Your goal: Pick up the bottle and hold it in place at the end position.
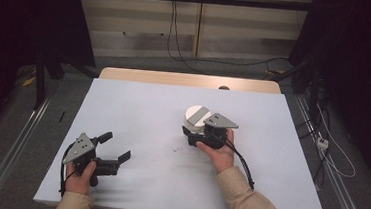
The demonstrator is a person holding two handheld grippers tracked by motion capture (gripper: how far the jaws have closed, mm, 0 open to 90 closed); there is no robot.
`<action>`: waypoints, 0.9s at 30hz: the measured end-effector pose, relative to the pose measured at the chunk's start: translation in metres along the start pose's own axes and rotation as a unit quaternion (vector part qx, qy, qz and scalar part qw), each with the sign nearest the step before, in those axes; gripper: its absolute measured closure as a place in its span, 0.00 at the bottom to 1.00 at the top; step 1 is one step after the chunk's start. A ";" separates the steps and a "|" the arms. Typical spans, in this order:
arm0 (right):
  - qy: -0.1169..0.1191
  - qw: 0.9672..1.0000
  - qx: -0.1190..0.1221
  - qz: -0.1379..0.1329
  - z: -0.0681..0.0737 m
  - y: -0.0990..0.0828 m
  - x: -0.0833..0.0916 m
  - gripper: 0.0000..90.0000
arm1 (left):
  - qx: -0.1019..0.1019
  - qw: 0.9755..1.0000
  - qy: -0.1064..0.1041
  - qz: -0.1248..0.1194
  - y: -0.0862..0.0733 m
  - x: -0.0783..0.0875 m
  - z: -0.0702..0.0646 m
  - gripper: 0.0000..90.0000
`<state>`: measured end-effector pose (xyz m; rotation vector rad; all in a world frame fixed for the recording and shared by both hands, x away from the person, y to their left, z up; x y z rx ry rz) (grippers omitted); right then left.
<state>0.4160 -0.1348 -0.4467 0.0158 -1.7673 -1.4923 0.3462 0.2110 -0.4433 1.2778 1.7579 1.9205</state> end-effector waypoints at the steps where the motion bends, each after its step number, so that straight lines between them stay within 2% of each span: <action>1: 0.000 1.000 0.002 0.001 0.000 0.000 -0.001 0.20 | 0.000 1.000 0.000 0.000 0.000 0.000 0.000 0.03; 27: 0.009 1.000 -0.001 0.004 0.000 0.009 -0.016 0.20 | 0.001 1.000 -0.001 0.001 -0.001 -0.001 0.001 0.03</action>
Point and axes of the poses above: each handheld gripper's, and its own axes: x roughly backward along the jaws, y roughly out of its top, z roughly to its left, the point moved 2 cm from there along -x, roughly forward along the jaws, and after that the axes turned 14 degrees about z, right-handed, at the moved point
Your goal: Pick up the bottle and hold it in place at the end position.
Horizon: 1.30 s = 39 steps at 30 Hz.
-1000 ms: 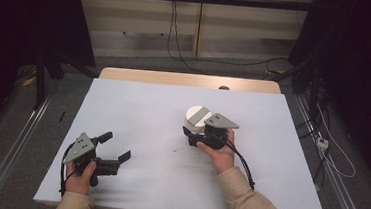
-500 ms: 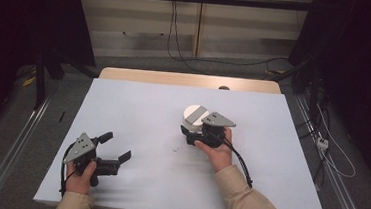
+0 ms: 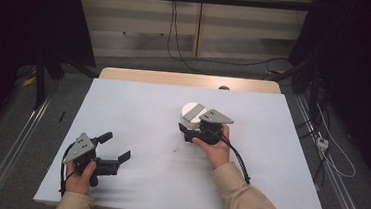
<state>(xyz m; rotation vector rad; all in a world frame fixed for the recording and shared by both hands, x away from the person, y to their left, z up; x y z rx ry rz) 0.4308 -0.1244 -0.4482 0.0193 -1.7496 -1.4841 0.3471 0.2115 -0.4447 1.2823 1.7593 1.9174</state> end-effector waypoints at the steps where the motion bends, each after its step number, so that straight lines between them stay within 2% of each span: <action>1: 0.000 1.000 0.000 0.001 0.000 0.000 -0.001 0.20 | 0.001 1.000 0.000 0.000 0.000 0.000 0.000 0.03; 12: 0.005 1.000 -0.003 0.010 -0.001 0.000 -0.014 0.20 | 0.003 1.000 -0.002 0.000 0.000 0.000 0.000 0.03; 23: 0.003 1.000 -0.007 0.005 -0.006 0.004 -0.020 0.20 | 0.004 1.000 -0.002 0.001 -0.001 -0.001 0.000 0.03; 39: 0.007 1.000 -0.001 0.008 -0.003 0.003 -0.030 0.20 | 0.006 1.000 0.000 0.004 -0.002 -0.002 0.000 0.03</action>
Point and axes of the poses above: each handheld gripper's, and its own axes: x roughly backward along the jaws, y roughly out of its top, z roughly to its left, the point moved 2 cm from there along -x, roughly forward along the jaws, and after that the axes turned 14 degrees about z, right-handed, at the moved point
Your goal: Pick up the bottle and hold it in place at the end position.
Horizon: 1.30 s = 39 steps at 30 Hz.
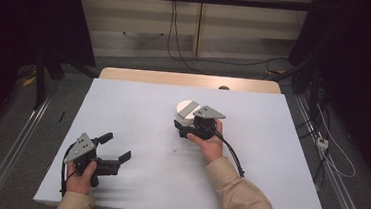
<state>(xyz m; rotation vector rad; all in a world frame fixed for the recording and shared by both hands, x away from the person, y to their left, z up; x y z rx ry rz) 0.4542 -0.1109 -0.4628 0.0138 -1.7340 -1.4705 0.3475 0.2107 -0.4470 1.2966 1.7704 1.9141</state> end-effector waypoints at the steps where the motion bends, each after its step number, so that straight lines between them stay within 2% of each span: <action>1: 0.002 1.000 0.002 0.001 0.001 0.000 -0.001 0.20 | 0.000 1.000 0.000 0.000 0.000 0.000 0.000 0.03; 18: -0.003 1.000 0.016 0.004 0.004 -0.002 -0.003 0.20 | 0.000 1.000 -0.001 0.001 -0.001 0.001 0.001 0.03; 24: -0.006 1.000 0.029 0.006 0.006 -0.003 -0.002 0.20 | -0.001 1.000 -0.001 0.002 -0.001 0.000 0.001 0.03; 39: -0.003 1.000 0.025 0.004 0.005 -0.005 -0.002 0.21 | -0.001 1.000 0.001 0.006 -0.003 0.001 -0.001 0.03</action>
Point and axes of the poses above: each handheld gripper's, and its own axes: x roughly backward along the jaws, y roughly out of its top, z roughly to its left, the point moved 2 cm from there along -x, roughly forward along the jaws, and after that the axes turned 14 degrees about z, right-handed, at the moved point
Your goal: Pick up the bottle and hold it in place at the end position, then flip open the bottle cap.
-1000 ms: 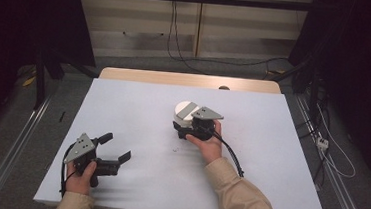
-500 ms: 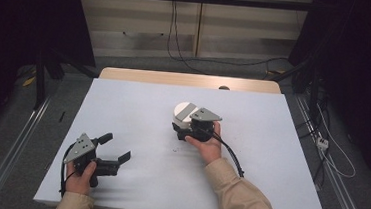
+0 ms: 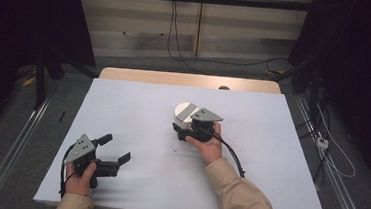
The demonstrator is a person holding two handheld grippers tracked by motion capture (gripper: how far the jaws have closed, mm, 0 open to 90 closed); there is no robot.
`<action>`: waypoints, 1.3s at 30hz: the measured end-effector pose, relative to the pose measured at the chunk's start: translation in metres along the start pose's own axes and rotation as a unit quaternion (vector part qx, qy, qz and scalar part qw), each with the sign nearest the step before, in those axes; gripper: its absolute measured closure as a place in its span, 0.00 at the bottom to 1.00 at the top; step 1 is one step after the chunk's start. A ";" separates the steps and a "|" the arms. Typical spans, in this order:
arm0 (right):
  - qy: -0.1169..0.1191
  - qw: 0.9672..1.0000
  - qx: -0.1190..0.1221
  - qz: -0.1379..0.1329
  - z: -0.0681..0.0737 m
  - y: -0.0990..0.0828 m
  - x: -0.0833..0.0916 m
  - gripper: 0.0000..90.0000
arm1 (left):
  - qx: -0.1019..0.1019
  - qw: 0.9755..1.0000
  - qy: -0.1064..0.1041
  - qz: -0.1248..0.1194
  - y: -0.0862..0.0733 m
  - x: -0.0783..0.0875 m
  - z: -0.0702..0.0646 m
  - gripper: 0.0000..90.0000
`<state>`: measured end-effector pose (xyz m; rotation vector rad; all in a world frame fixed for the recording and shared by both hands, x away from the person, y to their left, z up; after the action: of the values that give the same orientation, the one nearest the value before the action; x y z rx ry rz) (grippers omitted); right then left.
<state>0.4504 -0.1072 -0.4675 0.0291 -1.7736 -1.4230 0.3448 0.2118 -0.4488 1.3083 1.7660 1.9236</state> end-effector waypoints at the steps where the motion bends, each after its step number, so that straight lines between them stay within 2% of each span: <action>1: 0.000 1.000 0.000 0.000 0.000 0.000 0.000 0.21 | -0.003 1.000 0.000 0.001 0.000 0.000 0.000 0.03; 13: 0.000 1.000 -0.001 0.001 0.000 0.000 0.000 0.21 | -0.002 1.000 -0.002 0.003 0.001 -0.002 -0.002 0.03; 22: -0.001 1.000 -0.001 0.001 0.000 0.000 0.000 0.21 | 0.008 1.000 0.000 0.000 0.006 -0.008 -0.003 0.03; 29: 0.000 1.000 -0.001 0.001 0.000 0.000 0.000 0.21 | 0.005 1.000 0.003 -0.001 0.013 -0.014 -0.005 0.03; 39: -0.001 1.000 -0.002 0.001 0.001 -0.001 0.000 0.21 | 0.013 1.000 0.000 0.001 0.024 -0.026 -0.010 0.04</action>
<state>0.4497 -0.1071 -0.4681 0.0237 -1.7722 -1.4257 0.3617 0.1808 -0.4381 1.3186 1.7954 1.9076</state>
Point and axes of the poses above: each handheld gripper's, and its own axes: x roughly backward along the jaws, y roughly out of its top, z roughly to its left, the point moved 2 cm from there along -x, roughly forward along the jaws, and after that the axes turned 14 degrees about z, right-handed, at the moved point
